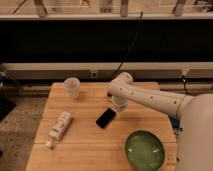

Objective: Push the eraser across the table

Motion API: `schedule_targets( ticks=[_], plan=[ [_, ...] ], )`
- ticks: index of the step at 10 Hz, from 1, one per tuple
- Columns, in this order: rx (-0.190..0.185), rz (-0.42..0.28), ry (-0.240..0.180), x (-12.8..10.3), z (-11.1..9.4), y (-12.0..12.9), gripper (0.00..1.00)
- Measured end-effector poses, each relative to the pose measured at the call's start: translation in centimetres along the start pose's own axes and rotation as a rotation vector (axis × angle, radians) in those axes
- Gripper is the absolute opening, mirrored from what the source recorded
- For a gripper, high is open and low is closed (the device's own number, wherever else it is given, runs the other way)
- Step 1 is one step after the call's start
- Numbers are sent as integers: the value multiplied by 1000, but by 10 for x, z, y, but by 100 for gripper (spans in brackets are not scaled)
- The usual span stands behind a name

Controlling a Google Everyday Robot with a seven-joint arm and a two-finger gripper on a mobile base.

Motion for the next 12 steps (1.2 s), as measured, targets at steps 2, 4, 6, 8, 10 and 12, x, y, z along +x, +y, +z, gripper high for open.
schedule_targets(
  ticks=[2, 4, 6, 8, 10, 12],
  plan=[
    [-8, -40, 13, -13, 4, -3, 0],
    [-13, -87, 18, -39, 6, -6, 0],
    [-15, -150, 37, -77, 7, -11, 0],
    [-18, -202, 47, -98, 8, -14, 0],
    [-18, -251, 53, -113, 9, -15, 0],
    [-18, -248, 51, -111, 9, -14, 0]
  ],
)
